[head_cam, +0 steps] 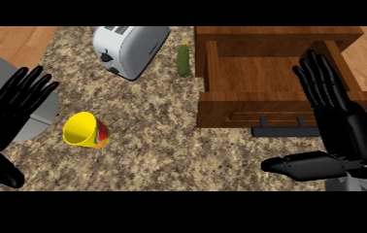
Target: Pick up the cup, place it into the drawer and close the drawer
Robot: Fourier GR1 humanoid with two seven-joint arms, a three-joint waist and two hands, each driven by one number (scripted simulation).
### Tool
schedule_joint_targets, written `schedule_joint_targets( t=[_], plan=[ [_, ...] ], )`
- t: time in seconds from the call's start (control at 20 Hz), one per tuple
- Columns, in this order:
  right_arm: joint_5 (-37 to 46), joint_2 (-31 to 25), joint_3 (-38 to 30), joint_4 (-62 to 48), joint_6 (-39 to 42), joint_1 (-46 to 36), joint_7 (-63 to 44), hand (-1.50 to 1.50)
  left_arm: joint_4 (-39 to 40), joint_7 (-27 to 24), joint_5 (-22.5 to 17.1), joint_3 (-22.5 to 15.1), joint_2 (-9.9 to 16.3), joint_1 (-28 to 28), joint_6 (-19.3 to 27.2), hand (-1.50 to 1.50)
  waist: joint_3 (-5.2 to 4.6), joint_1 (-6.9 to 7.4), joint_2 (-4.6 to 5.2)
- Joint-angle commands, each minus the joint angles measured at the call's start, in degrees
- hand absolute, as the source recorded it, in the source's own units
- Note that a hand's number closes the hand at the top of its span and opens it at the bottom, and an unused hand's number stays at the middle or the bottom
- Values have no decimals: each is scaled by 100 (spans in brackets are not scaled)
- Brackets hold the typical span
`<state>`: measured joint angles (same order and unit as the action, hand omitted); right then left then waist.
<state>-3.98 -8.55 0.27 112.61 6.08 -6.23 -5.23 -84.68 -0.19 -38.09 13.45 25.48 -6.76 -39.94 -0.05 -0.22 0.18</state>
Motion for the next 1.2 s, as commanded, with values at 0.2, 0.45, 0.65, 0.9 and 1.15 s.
schedule_joint_targets(
  t=[0.2,0.45,0.65,0.9,1.15],
  plan=[
    [-193,-148,-351,-435,203,-571,112,-150,2079,-1303,1456,261,59,-393,-902,-150,-2,-14,6],
    [-63,-103,-309,-357,78,-718,-135,-150,3055,-2202,2519,198,-3,-639,-567,-150,-2,-21,-1],
    [-50,-76,-299,-538,224,-626,188,-150,4251,-3188,3383,-58,-57,-1230,-331,-150,-3,-55,7],
    [-326,-228,-564,-460,289,-840,-132,-150,5331,-4284,3835,-190,89,-1388,-203,-150,-10,-90,19],
    [-314,-231,-561,-553,313,-986,-61,-150,6144,-4598,4077,-311,99,-1871,99,-150,-19,-154,51]
  ],
)
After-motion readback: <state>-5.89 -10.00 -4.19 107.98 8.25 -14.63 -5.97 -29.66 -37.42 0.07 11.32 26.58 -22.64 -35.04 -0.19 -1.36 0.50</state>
